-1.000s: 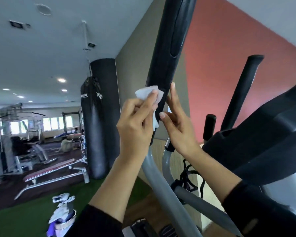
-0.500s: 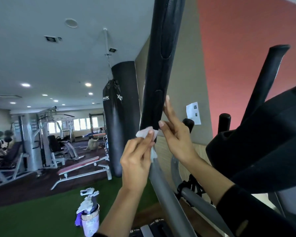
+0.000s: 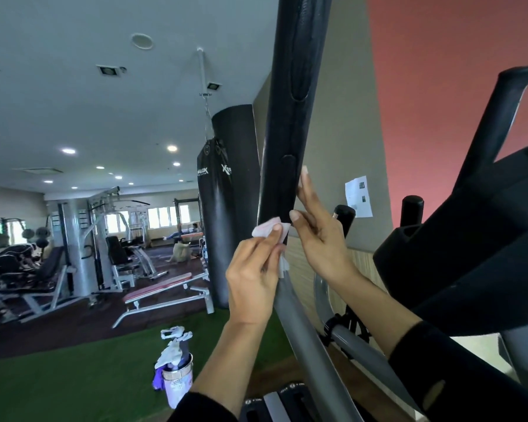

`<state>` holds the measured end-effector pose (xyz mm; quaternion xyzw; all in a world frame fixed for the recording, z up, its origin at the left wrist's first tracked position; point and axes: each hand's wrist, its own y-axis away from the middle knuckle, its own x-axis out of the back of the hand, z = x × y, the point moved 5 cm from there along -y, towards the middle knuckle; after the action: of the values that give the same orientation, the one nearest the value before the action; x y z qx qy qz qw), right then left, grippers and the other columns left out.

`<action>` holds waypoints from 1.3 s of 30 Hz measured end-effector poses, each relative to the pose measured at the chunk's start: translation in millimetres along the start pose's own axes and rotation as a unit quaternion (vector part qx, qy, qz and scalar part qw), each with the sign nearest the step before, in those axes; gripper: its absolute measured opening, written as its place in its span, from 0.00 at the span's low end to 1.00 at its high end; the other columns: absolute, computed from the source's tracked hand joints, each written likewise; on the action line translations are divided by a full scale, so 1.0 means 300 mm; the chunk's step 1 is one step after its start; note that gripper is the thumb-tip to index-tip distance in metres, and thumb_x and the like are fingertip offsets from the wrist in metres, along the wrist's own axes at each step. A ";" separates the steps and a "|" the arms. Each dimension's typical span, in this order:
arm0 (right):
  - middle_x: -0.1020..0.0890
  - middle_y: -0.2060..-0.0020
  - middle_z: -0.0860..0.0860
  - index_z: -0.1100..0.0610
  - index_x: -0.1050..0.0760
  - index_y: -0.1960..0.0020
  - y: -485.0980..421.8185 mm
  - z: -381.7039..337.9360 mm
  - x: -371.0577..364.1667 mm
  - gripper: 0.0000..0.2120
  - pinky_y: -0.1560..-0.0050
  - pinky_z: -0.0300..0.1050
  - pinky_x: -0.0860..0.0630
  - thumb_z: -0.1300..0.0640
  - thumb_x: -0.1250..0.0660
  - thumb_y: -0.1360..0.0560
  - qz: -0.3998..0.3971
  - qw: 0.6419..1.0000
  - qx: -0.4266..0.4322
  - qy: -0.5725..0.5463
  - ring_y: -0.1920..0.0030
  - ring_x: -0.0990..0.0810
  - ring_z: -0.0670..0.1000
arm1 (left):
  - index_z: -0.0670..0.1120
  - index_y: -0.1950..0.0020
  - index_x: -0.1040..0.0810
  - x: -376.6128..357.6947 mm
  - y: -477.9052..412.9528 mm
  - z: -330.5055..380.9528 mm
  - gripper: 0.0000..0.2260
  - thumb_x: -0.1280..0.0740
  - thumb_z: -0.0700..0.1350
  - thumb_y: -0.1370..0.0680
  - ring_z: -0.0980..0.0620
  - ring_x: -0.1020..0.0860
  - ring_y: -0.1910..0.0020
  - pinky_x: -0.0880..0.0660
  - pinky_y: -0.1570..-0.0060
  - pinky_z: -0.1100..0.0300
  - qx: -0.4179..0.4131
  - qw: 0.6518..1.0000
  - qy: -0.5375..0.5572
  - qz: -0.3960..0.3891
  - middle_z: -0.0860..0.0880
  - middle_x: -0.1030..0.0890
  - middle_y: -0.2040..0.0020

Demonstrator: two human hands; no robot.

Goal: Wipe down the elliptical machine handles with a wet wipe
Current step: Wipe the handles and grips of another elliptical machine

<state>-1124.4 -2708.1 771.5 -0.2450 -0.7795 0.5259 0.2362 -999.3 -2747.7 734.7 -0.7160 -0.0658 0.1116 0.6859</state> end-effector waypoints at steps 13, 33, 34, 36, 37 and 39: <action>0.31 0.37 0.24 0.36 0.55 0.26 0.018 -0.031 -0.022 0.32 0.39 0.29 0.30 0.59 0.41 0.18 -0.010 1.000 -0.012 -0.004 0.38 0.25 0.37 | 0.38 0.40 0.20 0.023 -0.040 -0.050 0.16 0.28 0.34 0.28 0.57 0.25 0.58 0.25 0.56 0.68 0.076 0.996 0.045 0.033 0.44 0.20 0.57; 0.31 0.30 0.41 0.48 0.58 0.22 0.051 -0.062 -0.076 0.36 0.40 0.35 0.28 0.64 0.41 0.19 0.075 0.992 -0.018 0.100 0.39 0.23 0.43 | 0.42 0.39 0.20 0.026 -0.054 -0.171 0.17 0.30 0.31 0.27 0.64 0.25 0.61 0.32 0.61 0.76 0.141 0.975 0.168 -0.019 0.49 0.23 0.59; 0.30 0.31 0.40 0.47 0.59 0.22 0.054 -0.066 -0.081 0.36 0.40 0.37 0.27 0.64 0.41 0.19 0.078 0.991 -0.020 0.104 0.39 0.22 0.43 | 0.42 0.39 0.20 0.025 -0.068 -0.173 0.17 0.31 0.30 0.26 0.67 0.26 0.61 0.33 0.60 0.78 0.139 0.974 0.176 -0.015 0.48 0.23 0.60; 0.28 0.32 0.42 0.45 0.59 0.22 0.059 -0.073 -0.091 0.36 0.42 0.41 0.24 0.62 0.40 0.19 0.090 0.988 -0.021 0.123 0.41 0.21 0.43 | 0.42 0.39 0.20 0.021 -0.092 -0.173 0.16 0.32 0.31 0.25 0.64 0.27 0.62 0.33 0.59 0.78 0.132 0.973 0.191 -0.012 0.47 0.24 0.60; 0.27 0.32 0.44 0.45 0.58 0.22 0.062 -0.076 -0.094 0.36 0.43 0.41 0.24 0.61 0.40 0.19 0.098 0.986 -0.019 0.136 0.43 0.20 0.44 | 0.43 0.39 0.20 0.019 -0.097 -0.173 0.15 0.33 0.32 0.24 0.62 0.28 0.61 0.33 0.58 0.79 0.127 0.972 0.199 -0.017 0.46 0.23 0.60; 0.26 0.34 0.45 0.47 0.58 0.22 0.070 -0.076 -0.101 0.36 0.44 0.38 0.25 0.61 0.39 0.20 0.113 0.981 -0.023 0.154 0.44 0.20 0.43 | 0.45 0.38 0.21 0.011 -0.092 -0.184 0.15 0.34 0.34 0.23 0.60 0.28 0.61 0.34 0.59 0.79 0.119 0.971 0.206 -0.039 0.46 0.23 0.59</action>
<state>-1084.1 -2704.2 756.1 -0.4145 -0.7132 0.4871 0.2869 -980.8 -2799.0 763.8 -0.6338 0.0629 -0.0576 0.7688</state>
